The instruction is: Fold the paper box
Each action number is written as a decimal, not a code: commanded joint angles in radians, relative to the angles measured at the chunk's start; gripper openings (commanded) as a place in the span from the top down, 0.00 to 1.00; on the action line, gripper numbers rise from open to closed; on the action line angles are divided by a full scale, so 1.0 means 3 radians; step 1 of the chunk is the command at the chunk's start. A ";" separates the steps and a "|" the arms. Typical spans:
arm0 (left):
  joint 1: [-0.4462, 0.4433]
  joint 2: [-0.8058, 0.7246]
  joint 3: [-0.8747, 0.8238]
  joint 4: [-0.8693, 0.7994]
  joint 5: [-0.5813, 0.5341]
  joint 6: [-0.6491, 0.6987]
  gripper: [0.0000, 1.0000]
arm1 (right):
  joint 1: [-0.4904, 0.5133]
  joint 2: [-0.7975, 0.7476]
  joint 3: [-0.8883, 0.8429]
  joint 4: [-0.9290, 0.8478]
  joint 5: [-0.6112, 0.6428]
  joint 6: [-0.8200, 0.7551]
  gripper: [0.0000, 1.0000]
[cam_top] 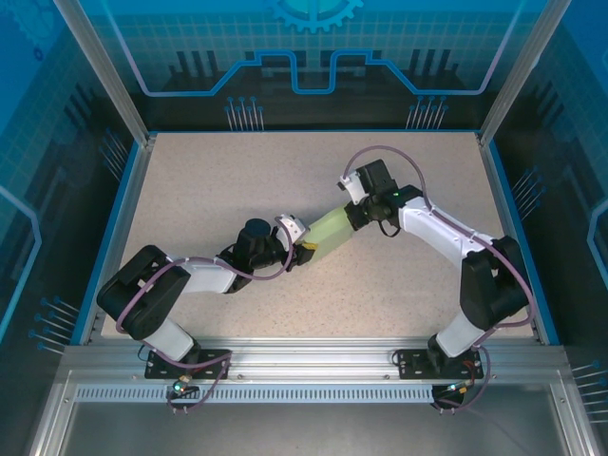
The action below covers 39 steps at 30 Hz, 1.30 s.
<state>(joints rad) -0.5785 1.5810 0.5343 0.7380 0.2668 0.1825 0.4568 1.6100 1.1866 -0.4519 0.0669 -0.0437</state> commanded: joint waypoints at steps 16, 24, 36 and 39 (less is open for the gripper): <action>0.0017 -0.0016 0.0017 0.0051 -0.0081 0.0036 0.60 | 0.0103 -0.0160 -0.0572 0.0342 0.0181 -0.0037 0.97; 0.0017 -0.0049 0.0024 0.0069 -0.0091 -0.0088 0.50 | 0.0148 -0.0328 -0.0723 0.0478 0.0338 0.0264 0.97; 0.0016 -0.0660 -0.0207 -0.0059 -0.0327 -0.0571 0.27 | 0.0342 -0.0336 -0.0620 0.0356 0.0738 0.0694 0.97; 0.0008 -0.0943 -0.0175 -0.0491 -0.0525 -0.0786 0.28 | 0.0393 -0.0308 -0.0600 0.0361 0.0783 0.0717 0.97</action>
<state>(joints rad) -0.5785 1.3670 0.4850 0.6842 0.1764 0.0315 0.5510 1.5127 0.9958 -0.2661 0.2687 0.1368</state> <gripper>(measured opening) 0.726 0.053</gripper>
